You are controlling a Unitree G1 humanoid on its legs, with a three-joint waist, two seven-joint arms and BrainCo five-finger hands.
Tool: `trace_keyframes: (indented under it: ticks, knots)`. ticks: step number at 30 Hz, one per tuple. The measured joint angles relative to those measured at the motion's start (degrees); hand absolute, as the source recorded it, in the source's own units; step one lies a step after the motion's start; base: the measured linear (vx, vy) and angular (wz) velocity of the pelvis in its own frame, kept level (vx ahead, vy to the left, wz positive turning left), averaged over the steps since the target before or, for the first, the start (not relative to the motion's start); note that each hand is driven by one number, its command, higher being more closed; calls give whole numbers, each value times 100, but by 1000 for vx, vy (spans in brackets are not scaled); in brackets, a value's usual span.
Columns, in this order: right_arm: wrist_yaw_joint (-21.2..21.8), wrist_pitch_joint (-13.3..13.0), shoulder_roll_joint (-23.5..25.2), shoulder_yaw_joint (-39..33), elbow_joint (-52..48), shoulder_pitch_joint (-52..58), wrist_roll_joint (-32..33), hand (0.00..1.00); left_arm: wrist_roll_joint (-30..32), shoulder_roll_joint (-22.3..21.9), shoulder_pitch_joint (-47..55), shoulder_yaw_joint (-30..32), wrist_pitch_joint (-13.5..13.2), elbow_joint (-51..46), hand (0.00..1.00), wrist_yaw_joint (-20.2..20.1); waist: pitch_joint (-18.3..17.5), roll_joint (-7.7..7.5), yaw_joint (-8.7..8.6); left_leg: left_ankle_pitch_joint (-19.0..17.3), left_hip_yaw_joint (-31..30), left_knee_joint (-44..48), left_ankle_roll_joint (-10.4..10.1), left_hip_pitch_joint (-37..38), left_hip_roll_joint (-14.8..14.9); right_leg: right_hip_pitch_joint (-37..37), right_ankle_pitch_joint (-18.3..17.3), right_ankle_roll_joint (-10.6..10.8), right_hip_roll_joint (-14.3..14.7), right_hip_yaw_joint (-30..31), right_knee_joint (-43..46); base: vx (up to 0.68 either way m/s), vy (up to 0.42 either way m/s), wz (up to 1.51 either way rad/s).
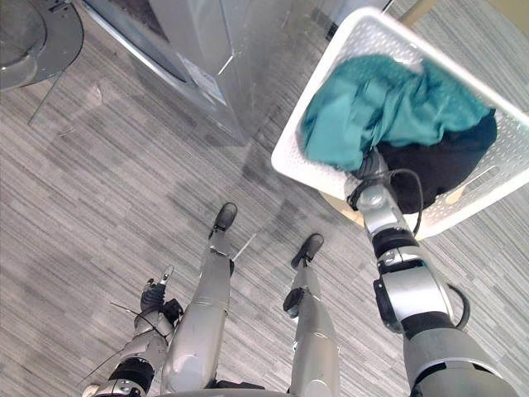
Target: Pick up the laundry basket with both hands and put the clothes into the washing machine.
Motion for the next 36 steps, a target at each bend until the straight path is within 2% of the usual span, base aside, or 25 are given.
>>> trace_keyframes:
  ticks: [4, 8, 17, 21, 26, 29, 30, 32, 36]
  knots:
    - [137, 118, 109, -357, -32, 208, 34, 100, -1, -1, 71, 168, 49, -22, 0, -95, 6, -11, -17, -71, 121, -4, 47, 299, 22, 181, -36, -53, 10, 80, 105, 51, 13, -12]
    - [83, 236, 70, -886, -374, 293, 692, 100, -2, 68, 190, 280, 85, -32, 0, -217, 53, -86, -217, -114, 235, -14, 91, 612, 17, 409, -136, -100, -40, 151, 187, 6, 15, -4]
    - [-172, 187, -557, -1305, -1486, 49, 1755, 100, -4, 128, 413, 657, 274, 219, 0, -366, 158, -264, -286, -139, 395, -198, 141, 1217, 17, 864, -210, -54, -85, 289, 173, -9, 15, -4]
    - [-164, 125, -568, -1418, -1890, 101, 1811, 100, 6, 139, 486, 737, 335, 396, 0, -484, 184, -302, -292, -124, 418, -309, 119, 1504, 24, 1090, -216, -33, -96, 294, 169, 44, 5, 2]
    - [-160, 78, -496, -1722, -2879, 775, 1813, 100, 81, 125, 530, 1056, 527, 433, 0, -611, 217, -365, -308, -139, 507, -450, 139, 1967, 7, 1470, -265, 22, -153, 319, 174, 60, 13, 0]
    - [-159, 74, -343, -1932, -3345, 1166, 1813, 100, 206, 120, 597, 1262, 562, 511, 0, -708, 196, -397, -412, -161, 575, -533, 170, 2222, 6, 1653, -333, 46, -169, 366, 176, 52, 8, -9]
    - [-158, 69, -223, -2010, -3614, 1337, 1813, 100, 280, 126, 673, 1422, 607, 563, 0, -712, 157, -458, -471, -163, 666, -638, 174, 2387, 22, 1715, -354, 41, -170, 455, 171, 39, -5, -21]
    - [-156, 65, -157, -2171, -4036, 1606, 1813, 100, 285, 117, 718, 1668, 695, 619, 0, -715, 105, -486, -489, -170, 768, -749, 187, 2581, 40, 1815, -371, 51, -171, 531, 144, 53, -10, -24]
    - [-165, 37, 77, -2735, -4968, 2246, 1795, 100, 140, 115, 933, 2390, 727, 571, 0, -692, -384, -528, -627, -156, 874, -1062, 184, 2910, 60, 2022, -371, 60, -163, 594, -53, 95, 0, -12]
